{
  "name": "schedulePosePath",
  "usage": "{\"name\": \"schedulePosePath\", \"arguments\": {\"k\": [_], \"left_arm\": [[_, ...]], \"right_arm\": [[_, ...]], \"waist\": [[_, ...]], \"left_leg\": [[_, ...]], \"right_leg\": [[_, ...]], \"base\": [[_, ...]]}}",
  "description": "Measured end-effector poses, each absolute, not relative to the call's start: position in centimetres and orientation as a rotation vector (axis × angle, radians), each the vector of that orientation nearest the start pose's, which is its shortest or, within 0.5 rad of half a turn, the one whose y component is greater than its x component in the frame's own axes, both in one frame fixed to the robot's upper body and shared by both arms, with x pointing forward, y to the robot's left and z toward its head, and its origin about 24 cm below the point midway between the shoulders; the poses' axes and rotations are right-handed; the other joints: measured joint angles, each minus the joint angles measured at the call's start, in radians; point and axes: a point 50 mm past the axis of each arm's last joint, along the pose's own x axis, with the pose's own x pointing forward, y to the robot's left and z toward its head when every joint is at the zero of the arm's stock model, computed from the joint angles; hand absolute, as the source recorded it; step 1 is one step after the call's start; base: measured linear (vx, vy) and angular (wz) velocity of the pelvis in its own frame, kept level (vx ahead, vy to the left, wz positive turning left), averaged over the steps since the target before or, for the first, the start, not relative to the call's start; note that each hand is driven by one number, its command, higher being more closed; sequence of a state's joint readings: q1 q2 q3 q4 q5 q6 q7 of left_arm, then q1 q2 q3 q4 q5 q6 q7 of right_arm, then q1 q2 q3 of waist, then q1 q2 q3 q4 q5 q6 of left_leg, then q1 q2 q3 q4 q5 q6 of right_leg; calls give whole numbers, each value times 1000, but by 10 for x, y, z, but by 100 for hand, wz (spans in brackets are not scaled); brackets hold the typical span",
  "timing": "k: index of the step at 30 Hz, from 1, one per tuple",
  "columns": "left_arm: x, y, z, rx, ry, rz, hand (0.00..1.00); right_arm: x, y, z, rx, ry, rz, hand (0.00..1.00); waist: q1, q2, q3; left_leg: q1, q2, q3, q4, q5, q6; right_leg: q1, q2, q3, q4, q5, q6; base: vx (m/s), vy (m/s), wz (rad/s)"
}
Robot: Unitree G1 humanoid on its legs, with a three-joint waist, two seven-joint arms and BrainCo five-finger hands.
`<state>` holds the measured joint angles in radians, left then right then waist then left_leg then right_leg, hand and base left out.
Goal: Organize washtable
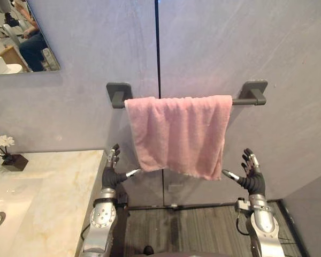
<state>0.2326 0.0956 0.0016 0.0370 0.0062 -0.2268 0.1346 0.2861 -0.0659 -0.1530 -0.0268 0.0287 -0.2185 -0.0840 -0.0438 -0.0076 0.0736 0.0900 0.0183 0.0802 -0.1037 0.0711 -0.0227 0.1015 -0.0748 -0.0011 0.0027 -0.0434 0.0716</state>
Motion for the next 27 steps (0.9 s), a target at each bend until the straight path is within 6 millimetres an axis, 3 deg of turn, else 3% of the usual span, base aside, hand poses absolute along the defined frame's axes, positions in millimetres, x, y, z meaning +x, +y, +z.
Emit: {"name": "schedulePosePath", "arguments": {"k": [7, 11, 17, 27], "left_arm": [[176, 192, -8, 98, 113, 192, 0], [165, 194, -33, 106, 233, 172, 0], [137, 207, -78, 162, 478, 153, 0], [107, 213, -106, 207, 662, 139, 0]], "right_arm": [[160, -238, -8, -111, 139, -382, 0], [140, -244, -55, -149, 375, -365, 0], [112, -248, -96, -178, 623, -332, 0], [94, -249, -115, -219, 765, -276, 0]], "waist": [[0, -1, -1], [3, -1, -1], [4, -1, 0], [4, -7, 8]], "left_leg": [[-3, 1, -1, 0, -1, -1], [-7, 0, -11, 0, -1, 0], [-2, 0, -24, 0, -2, -2], [18, 1, -20, 0, -9, -3]], "right_leg": [[0, 1, -1, -4, 5, 3], [2, 0, -14, -5, 4, 2], [16, 1, -25, -3, -2, -1], [15, 1, -20, 32, -39, 1]], "base": [[0, 0, 0], [0, 0, 8], [6, -13, 8], [0, 0, 0]]}}
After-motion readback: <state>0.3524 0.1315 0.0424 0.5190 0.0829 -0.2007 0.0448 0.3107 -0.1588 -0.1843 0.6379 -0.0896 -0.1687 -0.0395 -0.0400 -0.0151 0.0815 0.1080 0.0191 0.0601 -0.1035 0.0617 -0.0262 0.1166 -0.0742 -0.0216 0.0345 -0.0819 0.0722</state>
